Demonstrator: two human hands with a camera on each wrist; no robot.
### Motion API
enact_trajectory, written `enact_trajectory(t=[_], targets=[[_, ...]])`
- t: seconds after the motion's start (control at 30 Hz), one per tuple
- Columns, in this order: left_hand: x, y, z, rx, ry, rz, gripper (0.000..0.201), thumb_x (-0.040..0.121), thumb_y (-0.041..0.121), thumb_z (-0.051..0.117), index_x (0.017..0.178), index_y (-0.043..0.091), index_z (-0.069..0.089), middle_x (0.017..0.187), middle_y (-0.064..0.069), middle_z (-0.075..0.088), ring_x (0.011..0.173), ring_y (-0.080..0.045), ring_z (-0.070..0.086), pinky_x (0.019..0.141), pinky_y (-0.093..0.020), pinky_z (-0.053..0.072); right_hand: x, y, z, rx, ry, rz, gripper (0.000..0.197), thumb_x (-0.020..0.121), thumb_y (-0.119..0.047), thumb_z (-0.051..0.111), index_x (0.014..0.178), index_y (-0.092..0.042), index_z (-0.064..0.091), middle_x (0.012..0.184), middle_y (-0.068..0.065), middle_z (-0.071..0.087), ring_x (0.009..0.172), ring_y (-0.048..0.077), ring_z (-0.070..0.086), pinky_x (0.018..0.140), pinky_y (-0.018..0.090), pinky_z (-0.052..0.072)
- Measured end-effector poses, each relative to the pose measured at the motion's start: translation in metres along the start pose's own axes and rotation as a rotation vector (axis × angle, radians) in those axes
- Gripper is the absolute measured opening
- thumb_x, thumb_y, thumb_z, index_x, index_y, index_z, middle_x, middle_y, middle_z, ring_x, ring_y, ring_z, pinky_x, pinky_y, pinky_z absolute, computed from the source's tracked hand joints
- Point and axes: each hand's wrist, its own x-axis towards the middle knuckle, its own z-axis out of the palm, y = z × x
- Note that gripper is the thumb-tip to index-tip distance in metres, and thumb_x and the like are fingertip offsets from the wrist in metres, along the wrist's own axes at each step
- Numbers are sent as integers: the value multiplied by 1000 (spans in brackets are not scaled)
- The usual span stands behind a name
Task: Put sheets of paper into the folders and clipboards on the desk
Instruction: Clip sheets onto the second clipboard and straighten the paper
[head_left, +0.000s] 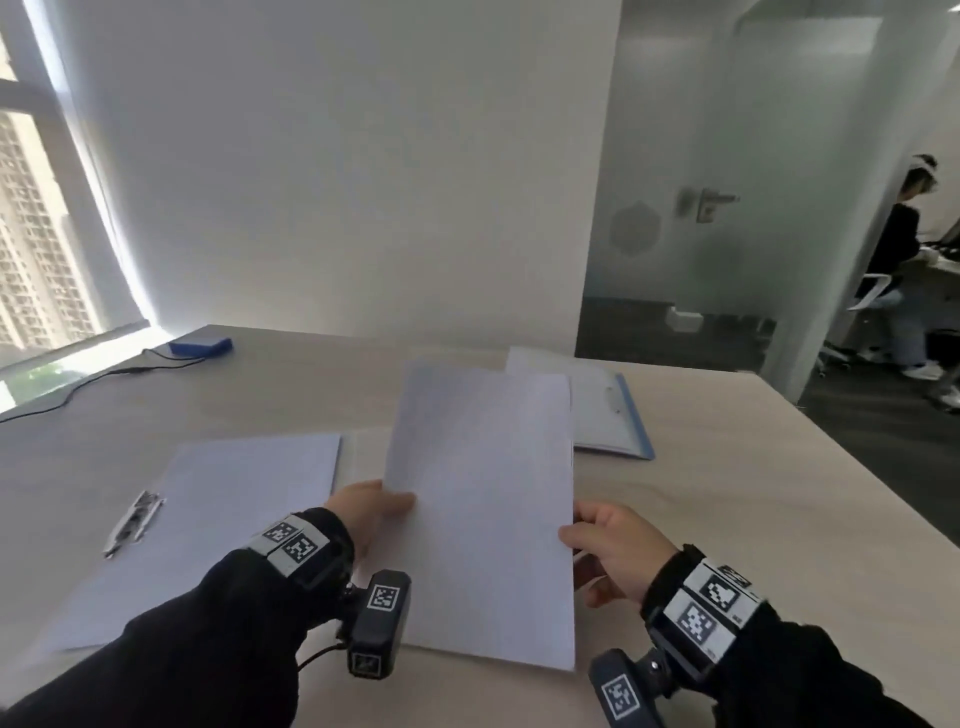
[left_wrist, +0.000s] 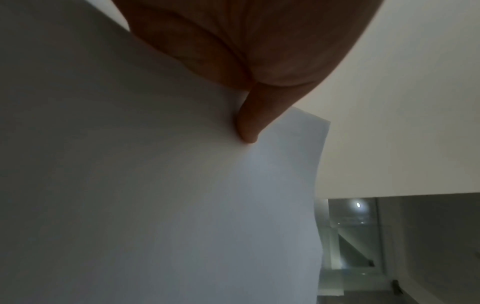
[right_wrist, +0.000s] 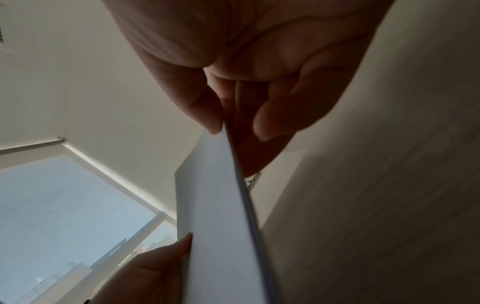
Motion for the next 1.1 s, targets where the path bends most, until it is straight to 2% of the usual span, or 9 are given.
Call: enact_trajectory(t=[0.2, 0.33, 0.43, 0.53, 0.7, 0.83, 0.93, 1.03, 1.1], targets=[[-5, -14, -55, 50, 11, -123, 35, 73, 2, 73, 106, 2, 63, 106, -29, 69, 95, -48, 67, 85, -66, 50, 19, -20, 34, 10, -21, 85, 27, 93, -35, 55, 99, -12, 68, 79, 10, 72, 60, 23, 67, 52, 27, 48], [-5, -21, -87, 159, 83, -157, 35, 71, 0, 76, 103, 0, 61, 112, -24, 66, 101, -44, 66, 94, -57, 50, 40, -36, 46, 108, 189, 34, 19, 92, -32, 56, 103, -19, 63, 87, 11, 67, 61, 19, 55, 48, 24, 37], [-7, -22, -94, 199, 84, -161, 73, 64, 1, 79, 131, 6, 51, 125, -20, 60, 109, -40, 63, 99, -49, 49, 58, -51, 56, 18, 307, -38, 18, 93, -28, 53, 101, -17, 64, 88, 5, 64, 68, 18, 52, 53, 27, 41], [-4, -22, -92, 283, 53, -151, 88, 49, 11, 82, 132, 2, 53, 125, -14, 61, 113, -35, 61, 100, -42, 49, 78, -67, 76, 5, 243, -61, 19, 93, -23, 52, 102, -13, 66, 90, 5, 66, 69, 17, 54, 55, 27, 43], [-3, -19, -90, 341, 76, -157, 47, 78, -1, 69, 124, -1, 58, 106, -11, 58, 112, -32, 62, 101, -41, 48, 108, -82, 126, 95, -9, -26, 29, 94, -8, 44, 110, -17, 66, 118, 8, 68, 85, 23, 67, 62, 32, 53], [-4, -18, -90, 374, 32, -145, 65, 61, 15, 77, 122, 1, 59, 119, -11, 63, 115, -29, 61, 100, -36, 49, 123, -84, 158, 177, -16, -11, 46, 95, -2, 35, 134, -18, 54, 131, 4, 53, 98, 32, 70, 65, 36, 55], [-2, -21, -92, 378, 53, -138, 57, 70, 11, 75, 124, 3, 59, 125, -11, 62, 117, -28, 60, 100, -32, 49, 127, -82, 162, 241, 48, 22, 50, 97, -3, 32, 143, -19, 44, 123, 9, 49, 95, 32, 68, 64, 36, 55], [-2, -21, -95, 344, 41, -154, 48, 63, 8, 77, 109, 5, 66, 116, -15, 66, 109, -29, 64, 98, -37, 51, 125, -77, 148, 331, 137, 39, 52, 97, -3, 37, 146, -20, 38, 104, 8, 55, 93, 29, 66, 63, 36, 53], [3, -24, -98, 291, 4, -157, 69, 45, 12, 80, 112, 6, 66, 116, -14, 65, 108, -31, 64, 97, -42, 52, 121, -72, 132, 380, 200, 76, 47, 97, -5, 41, 142, -17, 42, 102, 8, 57, 87, 26, 66, 65, 39, 53]])
